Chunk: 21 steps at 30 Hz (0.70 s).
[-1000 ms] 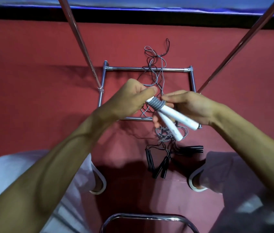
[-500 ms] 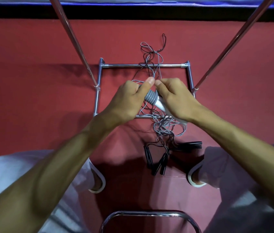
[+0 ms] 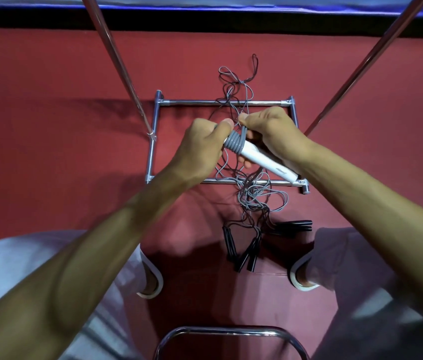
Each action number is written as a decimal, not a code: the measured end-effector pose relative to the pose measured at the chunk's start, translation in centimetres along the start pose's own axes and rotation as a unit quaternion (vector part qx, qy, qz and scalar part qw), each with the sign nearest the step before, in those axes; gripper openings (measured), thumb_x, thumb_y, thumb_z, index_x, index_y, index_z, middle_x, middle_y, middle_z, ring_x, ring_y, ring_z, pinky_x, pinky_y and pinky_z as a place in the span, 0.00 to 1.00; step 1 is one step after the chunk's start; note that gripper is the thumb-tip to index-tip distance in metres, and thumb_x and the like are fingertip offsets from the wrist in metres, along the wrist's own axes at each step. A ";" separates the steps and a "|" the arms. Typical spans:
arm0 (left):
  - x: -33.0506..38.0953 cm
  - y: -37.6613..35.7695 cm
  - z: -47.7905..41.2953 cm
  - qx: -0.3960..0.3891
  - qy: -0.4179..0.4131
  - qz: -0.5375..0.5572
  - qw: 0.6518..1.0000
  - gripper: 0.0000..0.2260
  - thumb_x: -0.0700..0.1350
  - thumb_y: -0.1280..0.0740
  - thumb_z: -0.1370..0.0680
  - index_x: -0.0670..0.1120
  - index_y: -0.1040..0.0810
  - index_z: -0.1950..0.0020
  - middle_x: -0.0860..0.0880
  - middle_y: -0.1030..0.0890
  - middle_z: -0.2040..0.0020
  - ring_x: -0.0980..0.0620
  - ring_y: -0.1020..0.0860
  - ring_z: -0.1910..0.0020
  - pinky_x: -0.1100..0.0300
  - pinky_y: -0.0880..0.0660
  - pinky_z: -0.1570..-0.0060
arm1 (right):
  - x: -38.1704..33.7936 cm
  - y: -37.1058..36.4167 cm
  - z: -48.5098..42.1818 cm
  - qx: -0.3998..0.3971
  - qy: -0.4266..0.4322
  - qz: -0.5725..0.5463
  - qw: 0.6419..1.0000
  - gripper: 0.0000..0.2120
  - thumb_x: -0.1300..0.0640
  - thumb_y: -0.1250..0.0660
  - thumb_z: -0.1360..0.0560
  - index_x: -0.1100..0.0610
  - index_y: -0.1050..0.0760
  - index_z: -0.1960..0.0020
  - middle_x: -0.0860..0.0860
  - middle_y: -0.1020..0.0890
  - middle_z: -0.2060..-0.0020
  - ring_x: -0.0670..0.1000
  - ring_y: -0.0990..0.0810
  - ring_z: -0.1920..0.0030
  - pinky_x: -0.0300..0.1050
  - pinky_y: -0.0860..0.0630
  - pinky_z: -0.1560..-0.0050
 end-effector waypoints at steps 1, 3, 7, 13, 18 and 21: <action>0.2 0.1 0.0 0.000 -0.004 0.001 1.000 0.24 0.54 0.40 0.23 0.50 0.34 0.79 0.55 0.40 0.81 0.55 0.42 0.81 0.60 0.45 0.75 | -0.1 0.0 0.0 -0.006 -0.008 -0.018 1.000 0.20 0.60 0.41 0.15 0.62 0.33 0.66 0.62 0.26 0.73 0.57 0.23 0.79 0.45 0.25 0.78; 0.3 0.2 0.0 -0.009 -0.013 -0.004 1.000 0.21 0.53 0.40 0.23 0.50 0.37 0.75 0.56 0.40 0.80 0.55 0.42 0.80 0.59 0.45 0.74 | 0.1 0.0 0.0 -0.031 -0.049 -0.050 0.997 0.22 0.60 0.41 0.15 0.61 0.34 0.68 0.61 0.26 0.76 0.58 0.22 0.78 0.45 0.24 0.78; 0.4 -0.2 0.6 -0.045 0.017 0.073 0.996 0.21 0.45 0.41 0.16 0.48 0.37 0.69 0.56 0.41 0.78 0.58 0.44 0.81 0.67 0.47 0.79 | 0.8 0.0 0.4 -0.146 -0.145 -0.011 0.978 0.26 0.59 0.44 0.15 0.60 0.24 0.71 0.62 0.20 0.71 0.55 0.21 0.76 0.41 0.25 0.75; 0.0 -0.2 0.5 -0.062 0.132 0.255 0.956 0.21 0.46 0.44 0.15 0.49 0.42 0.68 0.54 0.45 0.78 0.58 0.47 0.81 0.71 0.49 0.79 | 2.7 -0.5 0.7 -0.252 -0.219 -0.175 0.926 0.12 0.58 0.46 0.23 0.54 0.29 0.63 0.49 0.33 0.70 0.43 0.40 0.74 0.34 0.43 0.79; -1.4 -0.6 0.5 -0.100 0.253 0.363 0.891 0.23 0.49 0.46 0.16 0.50 0.40 0.72 0.54 0.44 0.79 0.58 0.47 0.81 0.65 0.50 0.84 | 4.2 -1.8 1.0 -0.250 -0.279 -0.275 0.886 0.17 0.51 0.44 0.20 0.56 0.30 0.65 0.47 0.34 0.71 0.41 0.47 0.75 0.31 0.47 0.81; -2.7 -0.1 0.4 -0.082 0.316 0.442 0.836 0.25 0.48 0.51 0.15 0.49 0.40 0.74 0.54 0.42 0.80 0.57 0.45 0.82 0.64 0.48 0.86 | 5.1 -2.0 0.8 -0.162 -0.297 -0.256 0.906 0.14 0.54 0.44 0.21 0.58 0.29 0.62 0.48 0.36 0.72 0.40 0.43 0.79 0.31 0.49 0.83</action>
Point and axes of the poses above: each hand's wrist, its own z-axis away from the middle knuckle, its own y-axis out of the back of the hand, x = y × z, the point moved 6 cm from there along -z, towards the middle knuckle
